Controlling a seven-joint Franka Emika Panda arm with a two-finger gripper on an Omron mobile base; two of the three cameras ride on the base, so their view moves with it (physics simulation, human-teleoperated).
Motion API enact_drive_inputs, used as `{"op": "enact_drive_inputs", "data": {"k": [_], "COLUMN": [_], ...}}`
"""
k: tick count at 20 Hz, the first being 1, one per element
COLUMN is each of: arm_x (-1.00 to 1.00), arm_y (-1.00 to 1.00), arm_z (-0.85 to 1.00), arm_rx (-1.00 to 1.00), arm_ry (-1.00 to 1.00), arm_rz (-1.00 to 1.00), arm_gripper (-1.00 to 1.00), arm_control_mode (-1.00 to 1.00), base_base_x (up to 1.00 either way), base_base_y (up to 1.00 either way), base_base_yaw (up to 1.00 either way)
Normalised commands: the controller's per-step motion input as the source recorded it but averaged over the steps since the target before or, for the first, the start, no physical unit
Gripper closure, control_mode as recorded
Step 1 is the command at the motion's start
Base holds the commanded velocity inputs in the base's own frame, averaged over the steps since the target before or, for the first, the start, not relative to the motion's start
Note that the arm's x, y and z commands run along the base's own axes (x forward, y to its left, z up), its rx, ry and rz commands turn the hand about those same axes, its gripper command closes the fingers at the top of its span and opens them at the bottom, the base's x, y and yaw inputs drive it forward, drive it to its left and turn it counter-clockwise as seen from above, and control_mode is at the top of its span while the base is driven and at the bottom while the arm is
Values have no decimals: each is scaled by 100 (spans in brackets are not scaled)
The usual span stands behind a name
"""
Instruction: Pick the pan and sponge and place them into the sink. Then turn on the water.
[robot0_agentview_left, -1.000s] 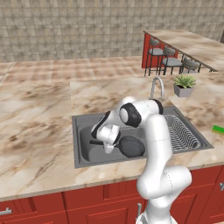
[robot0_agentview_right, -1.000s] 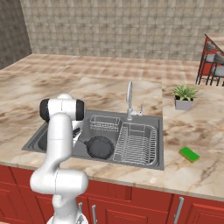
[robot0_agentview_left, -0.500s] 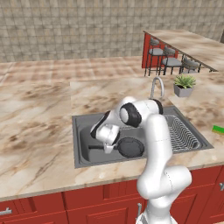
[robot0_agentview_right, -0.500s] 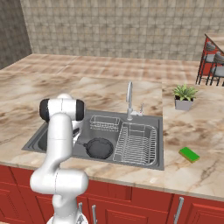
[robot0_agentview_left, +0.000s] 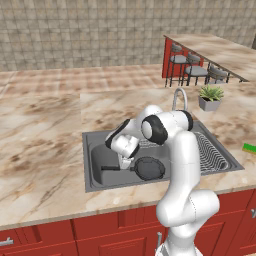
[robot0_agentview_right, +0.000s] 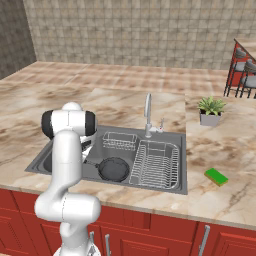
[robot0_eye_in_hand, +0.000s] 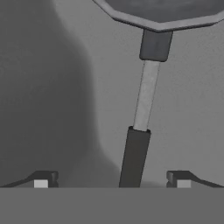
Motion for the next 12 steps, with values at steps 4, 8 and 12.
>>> {"op": "enact_drive_inputs", "data": {"k": [4, 8, 12], "arm_x": [-3, -5, -5], "arm_y": [4, 2, 7], "arm_z": [56, 62, 62], "arm_rx": [2, 1, 0], "arm_ry": [1, 1, 0], "arm_rz": [0, 2, 1], "arm_gripper": [-100, -100, -100], "arm_control_mode": [-100, -100, -100], "base_base_x": [0, 0, 0], "base_base_y": [0, 0, 0], "base_base_yaw": [0, 0, 0]}}
